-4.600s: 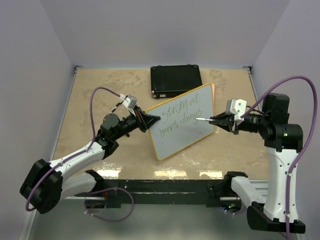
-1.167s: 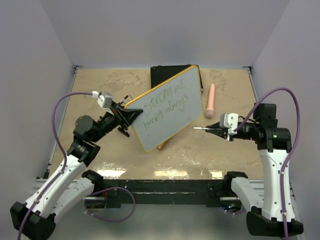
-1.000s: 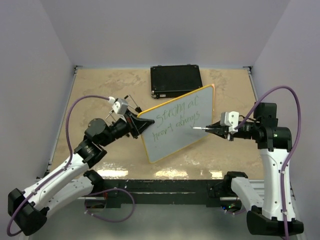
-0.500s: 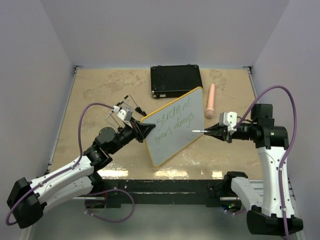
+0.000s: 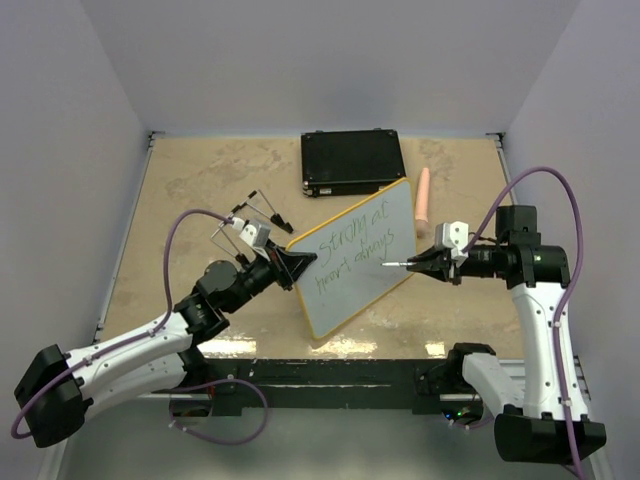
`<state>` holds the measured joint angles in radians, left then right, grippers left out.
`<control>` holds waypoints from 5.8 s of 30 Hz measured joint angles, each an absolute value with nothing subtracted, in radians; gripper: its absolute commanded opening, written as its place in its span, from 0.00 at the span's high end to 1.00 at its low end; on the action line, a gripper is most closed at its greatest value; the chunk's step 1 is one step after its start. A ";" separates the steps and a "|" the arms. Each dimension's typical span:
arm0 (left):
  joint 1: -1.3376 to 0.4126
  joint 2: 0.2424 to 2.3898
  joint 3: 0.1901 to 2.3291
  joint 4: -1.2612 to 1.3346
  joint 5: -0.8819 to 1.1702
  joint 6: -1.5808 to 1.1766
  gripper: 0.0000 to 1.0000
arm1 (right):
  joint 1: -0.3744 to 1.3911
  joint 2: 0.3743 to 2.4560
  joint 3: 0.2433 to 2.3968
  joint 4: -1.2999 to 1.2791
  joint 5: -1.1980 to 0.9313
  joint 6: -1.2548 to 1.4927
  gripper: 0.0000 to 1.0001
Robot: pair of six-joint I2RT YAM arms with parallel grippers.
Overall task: Write a sentence on the whiteboard
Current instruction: Put down the whiteboard on the whiteboard stand.
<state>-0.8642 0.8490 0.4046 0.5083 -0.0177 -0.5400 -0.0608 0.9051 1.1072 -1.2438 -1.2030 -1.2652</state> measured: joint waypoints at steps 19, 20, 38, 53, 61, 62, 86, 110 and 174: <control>-0.865 0.877 0.379 0.568 -0.033 -0.564 1.00 | -0.061 0.960 1.031 -1.235 -1.170 -1.333 1.00; -0.865 0.879 0.379 0.570 -0.034 -0.566 1.00 | -0.061 0.963 1.026 -1.233 -1.168 -1.336 1.00; -0.889 0.983 0.379 0.672 -0.082 -0.620 1.00 | 0.090 0.992 0.972 -1.052 -1.035 -1.255 1.00; -0.905 1.065 0.374 0.765 -0.175 -0.664 1.00 | 0.354 0.944 0.908 -0.850 -0.899 -1.056 1.00; -0.904 1.073 0.362 0.783 -0.229 -0.697 1.00 | 0.366 0.949 0.908 -0.822 -0.877 -1.038 1.00; -0.903 1.077 0.362 0.788 -0.230 -0.700 1.00 | 0.370 0.949 0.907 -0.820 -0.876 -1.036 1.00; -0.643 0.966 0.390 0.669 -0.012 -0.778 1.00 | 0.363 1.002 1.327 -0.934 -0.953 -0.995 1.00; -0.020 0.831 0.925 -0.009 0.595 -0.311 1.00 | 0.117 1.013 1.025 -0.852 -1.022 -0.925 1.00; 0.183 0.813 0.512 0.337 0.755 -0.093 1.00 | 0.117 1.067 1.022 -0.959 -1.090 -1.042 1.00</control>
<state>0.1829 0.8135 0.5121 0.3370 0.7547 -0.0933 0.1165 1.0668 1.0222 -0.9588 -1.0904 -1.0420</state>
